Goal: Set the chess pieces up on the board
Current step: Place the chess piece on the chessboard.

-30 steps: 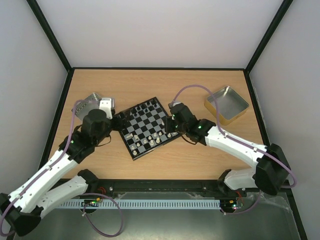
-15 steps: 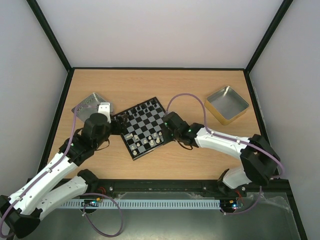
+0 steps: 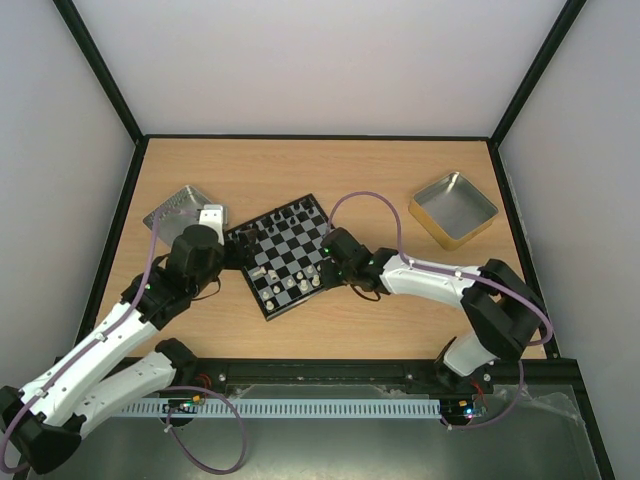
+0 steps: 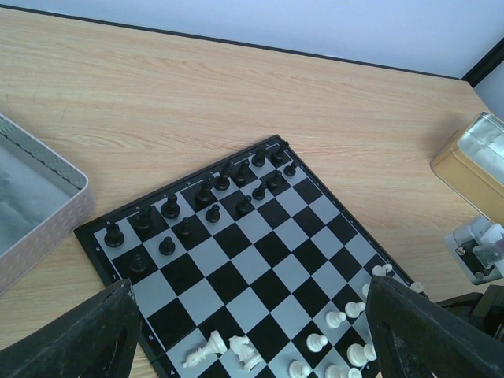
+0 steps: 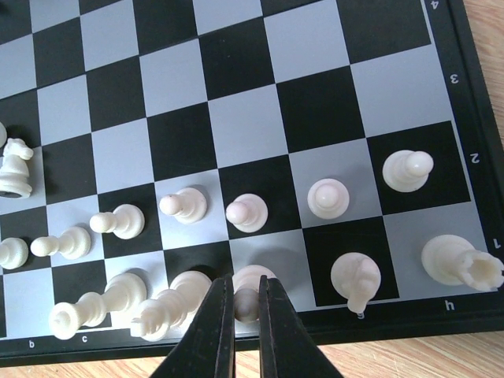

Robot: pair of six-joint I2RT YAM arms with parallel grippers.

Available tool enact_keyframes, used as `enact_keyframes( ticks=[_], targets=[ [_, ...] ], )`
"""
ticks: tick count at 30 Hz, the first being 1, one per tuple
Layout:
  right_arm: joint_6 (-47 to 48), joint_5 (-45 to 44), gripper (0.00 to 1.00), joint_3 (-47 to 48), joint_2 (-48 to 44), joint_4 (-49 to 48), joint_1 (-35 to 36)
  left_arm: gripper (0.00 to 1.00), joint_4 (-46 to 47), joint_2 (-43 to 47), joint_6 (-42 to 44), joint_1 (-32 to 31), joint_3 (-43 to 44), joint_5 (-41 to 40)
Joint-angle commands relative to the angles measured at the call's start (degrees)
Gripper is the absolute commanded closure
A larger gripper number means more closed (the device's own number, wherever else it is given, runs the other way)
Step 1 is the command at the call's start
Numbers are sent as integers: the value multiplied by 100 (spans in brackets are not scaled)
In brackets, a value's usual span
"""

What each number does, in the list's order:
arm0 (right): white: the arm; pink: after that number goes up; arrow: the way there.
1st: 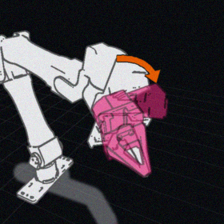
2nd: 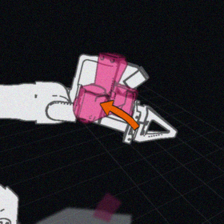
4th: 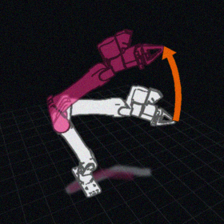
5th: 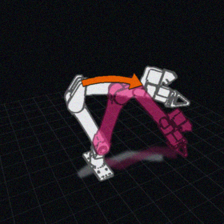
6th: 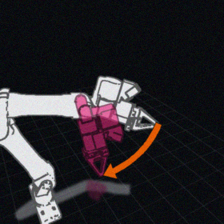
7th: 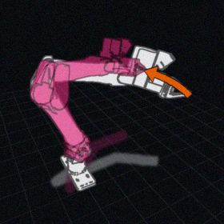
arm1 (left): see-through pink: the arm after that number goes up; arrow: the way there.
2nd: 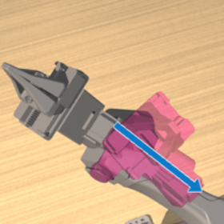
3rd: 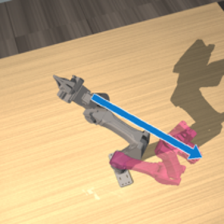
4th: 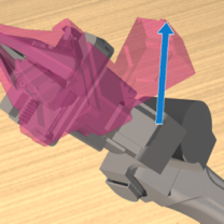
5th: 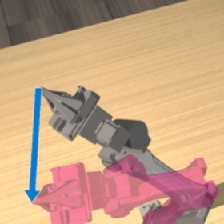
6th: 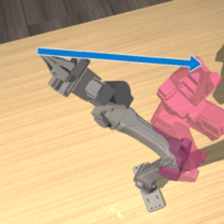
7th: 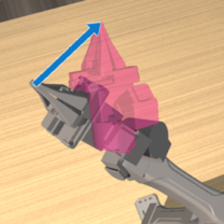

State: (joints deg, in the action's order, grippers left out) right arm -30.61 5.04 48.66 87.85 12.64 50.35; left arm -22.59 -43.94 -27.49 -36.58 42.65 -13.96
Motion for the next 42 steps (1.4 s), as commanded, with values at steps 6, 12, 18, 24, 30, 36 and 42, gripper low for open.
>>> enact_keyframes(
  ticks=[6, 12, 18, 24, 30, 36, 42],
  targets=[
    [63, -126, 95, -85, 235, -192, 48, 20, -3, -78, 48, 28, -64, -17],
    [73, -168, 92, -88, 317, -249, 49, 20, 7, -96, 68, 28, -67, -24],
    [41, -244, 83, -36, 235, -75, 46, 19, 6, -113, 77, 28, -65, -12],
    [17, -369, 81, 19, -167, 131, 48, 19, 31, -160, 52, 26, -78, 47],
    [-69, -346, 76, 129, -553, 226, 46, 19, 84, -267, -47, 28, -108, 200],
    [-213, -625, 73, 105, -947, 100, 51, 20, 232, -821, -316, 27, -318, 774],
    [-331, -852, 72, 9, -1148, -49, 48, 34, 23, -1903, -198, 17, -234, 1279]
  ],
)
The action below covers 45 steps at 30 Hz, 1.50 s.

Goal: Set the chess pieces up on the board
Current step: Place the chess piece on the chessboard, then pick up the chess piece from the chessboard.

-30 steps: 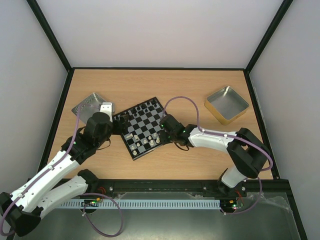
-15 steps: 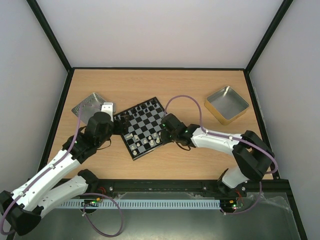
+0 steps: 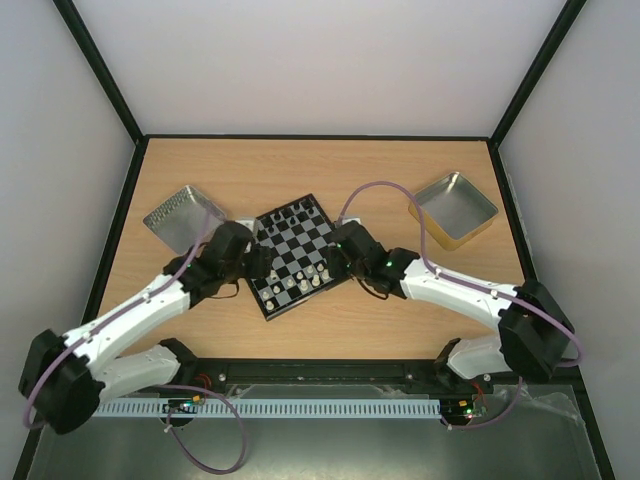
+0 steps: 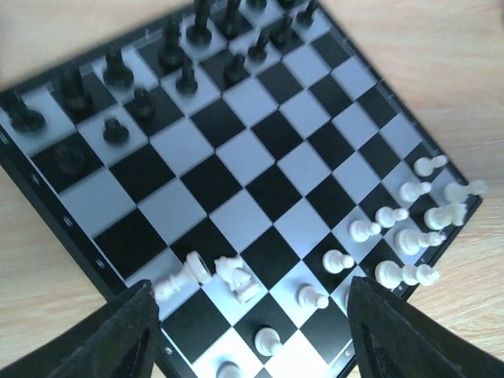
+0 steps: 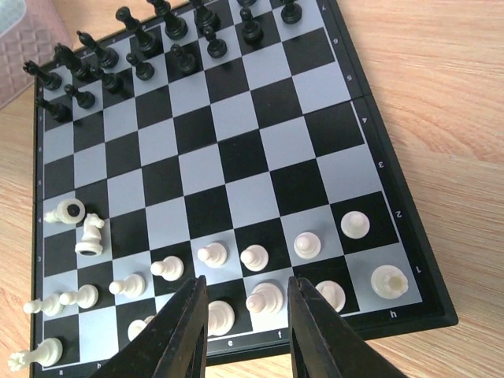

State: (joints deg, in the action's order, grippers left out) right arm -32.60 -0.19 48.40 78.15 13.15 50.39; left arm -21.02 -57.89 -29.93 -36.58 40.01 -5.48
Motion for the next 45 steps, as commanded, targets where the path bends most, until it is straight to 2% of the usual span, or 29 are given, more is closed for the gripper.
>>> enact_keyframes(
  ticks=[1, 3, 13, 25, 31, 45],
  targets=[
    [-140, -339, 72, 12, -200, -126, 41, 38, -211, -712, 94, 8, 130, 474],
    [-141, -357, 72, -33, -251, -174, 44, 44, -382, -1045, 166, -30, 291, 483],
    [-148, -344, 73, -235, -404, -402, 33, 63, -1018, -2390, 447, -139, 1087, -100],
    [-62, -359, 73, -385, -510, -461, 40, 60, -1394, -3024, 636, -157, 1350, -325],
    [-62, -333, 73, -402, -485, -488, 33, 65, -1425, -3211, 673, -165, 1450, -538],
    [-108, -333, 73, -417, -533, -461, 39, 66, -1207, -3602, 785, -98, 1543, -532]
  ],
)
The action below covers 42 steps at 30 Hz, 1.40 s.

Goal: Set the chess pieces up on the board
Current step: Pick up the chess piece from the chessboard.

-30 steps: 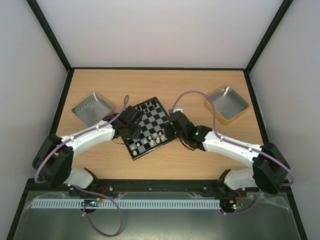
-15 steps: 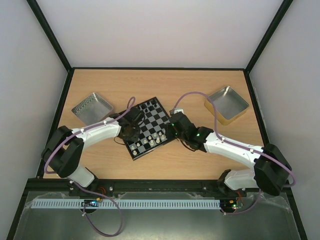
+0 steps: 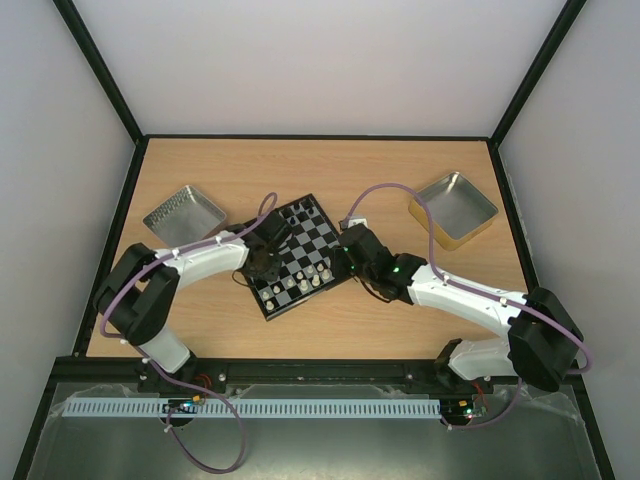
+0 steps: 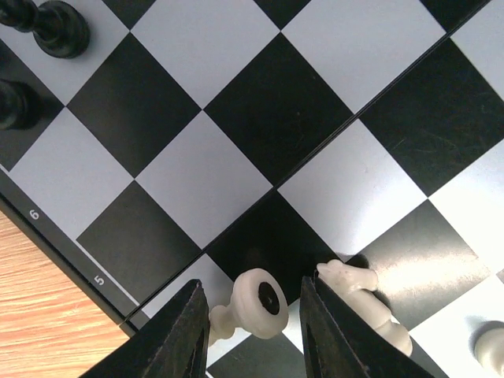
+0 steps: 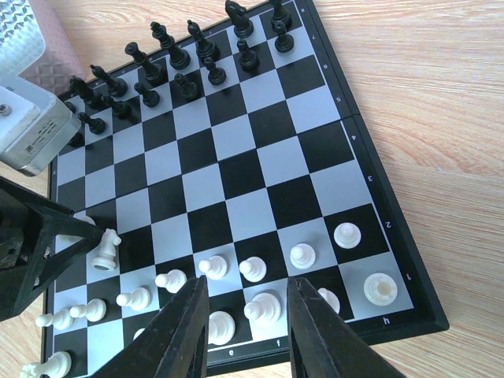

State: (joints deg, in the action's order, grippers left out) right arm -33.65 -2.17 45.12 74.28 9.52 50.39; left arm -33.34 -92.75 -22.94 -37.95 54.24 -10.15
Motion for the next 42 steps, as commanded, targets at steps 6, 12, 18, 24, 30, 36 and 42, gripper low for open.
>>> enact_keyframes(
  ticks=[6, 12, 18, 24, 30, 36, 42],
  targets=[
    [-1, -143, 73, -75, -152, -73, 39, 67, 54, -208, 92, 107, 110, -93],
    [-10, -125, 73, -56, -150, -82, 33, 71, 97, -238, 97, 143, 117, -82],
    [-24, -96, 73, -56, -175, -95, 36, 81, 174, -250, 29, 209, 61, -104],
    [-78, 15, 74, -91, -220, -264, 37, 83, 309, 51, -88, 209, -10, -89],
    [-93, 271, 73, -221, -303, -707, 36, 84, 712, 724, -354, 282, -320, 135],
    [-154, 966, 68, -534, -304, -1616, 38, 83, 1573, 1635, -1189, 364, -765, 785],
    [-244, 1846, 61, -740, -91, -2800, 43, 81, 2633, 2510, -2506, 401, -1144, 1549]
  ],
)
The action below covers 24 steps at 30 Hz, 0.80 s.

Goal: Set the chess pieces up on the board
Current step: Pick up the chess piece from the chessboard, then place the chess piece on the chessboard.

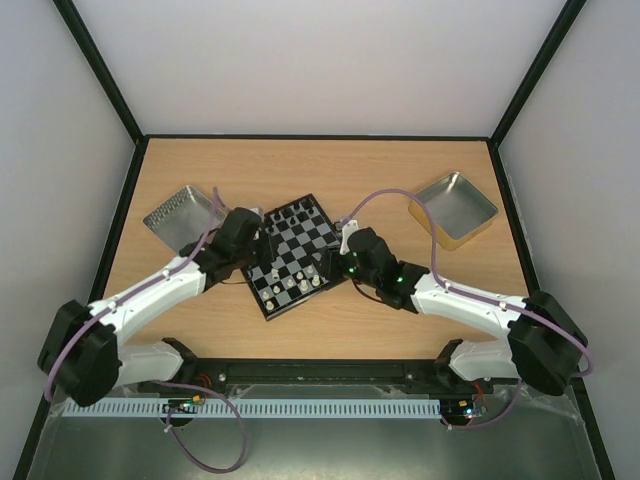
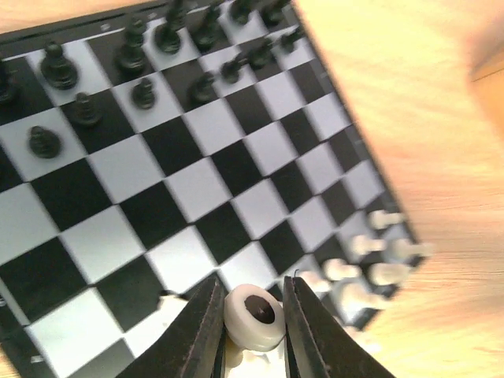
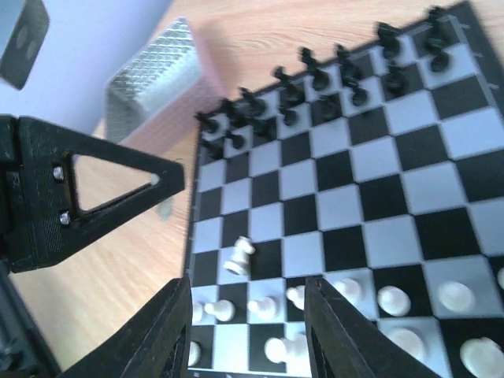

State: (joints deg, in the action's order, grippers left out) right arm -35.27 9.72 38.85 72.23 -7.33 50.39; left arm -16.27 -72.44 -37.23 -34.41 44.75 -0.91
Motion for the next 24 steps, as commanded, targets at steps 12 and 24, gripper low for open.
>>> enact_keyframes(
  ticks=[12, 24],
  targets=[
    [-189, 1178, 47, -287, 198, -2469, 80, 81, 3319, 1315, -3718, 71, -1127, 1509],
    [-137, 1111, 61, -239, 369, -2568, 76, 81, 4727, 1341, -5059, 80, -1795, 2078]
  ],
)
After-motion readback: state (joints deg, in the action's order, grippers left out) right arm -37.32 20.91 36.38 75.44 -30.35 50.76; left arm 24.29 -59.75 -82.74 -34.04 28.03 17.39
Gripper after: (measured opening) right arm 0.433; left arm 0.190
